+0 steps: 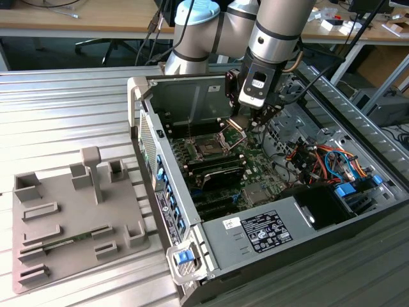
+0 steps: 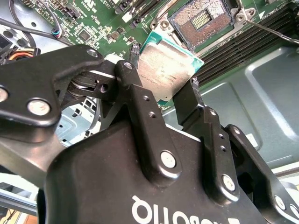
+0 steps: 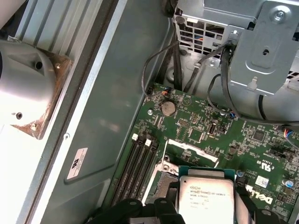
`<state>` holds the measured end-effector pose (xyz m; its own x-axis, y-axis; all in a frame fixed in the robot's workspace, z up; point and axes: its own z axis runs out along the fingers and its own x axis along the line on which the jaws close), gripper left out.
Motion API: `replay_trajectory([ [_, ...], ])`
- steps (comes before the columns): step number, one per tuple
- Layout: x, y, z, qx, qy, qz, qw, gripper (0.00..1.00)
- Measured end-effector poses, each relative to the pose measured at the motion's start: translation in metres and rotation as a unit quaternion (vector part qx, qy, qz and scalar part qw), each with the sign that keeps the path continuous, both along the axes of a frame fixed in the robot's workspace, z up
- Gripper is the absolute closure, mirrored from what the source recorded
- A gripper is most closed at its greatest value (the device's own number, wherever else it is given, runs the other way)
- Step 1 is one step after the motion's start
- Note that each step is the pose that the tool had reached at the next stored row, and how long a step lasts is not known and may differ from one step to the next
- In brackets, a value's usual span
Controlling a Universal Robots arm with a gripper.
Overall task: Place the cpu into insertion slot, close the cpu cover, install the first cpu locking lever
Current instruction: 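Place the cpu into insertion slot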
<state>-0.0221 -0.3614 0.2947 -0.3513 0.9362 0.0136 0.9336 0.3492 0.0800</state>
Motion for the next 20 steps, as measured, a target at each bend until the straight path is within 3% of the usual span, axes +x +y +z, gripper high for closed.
replay_trajectory([
  [20,0.0000,0.0000,-0.0004,0.0000,0.0000,-0.008,0.99997,0.45],
])
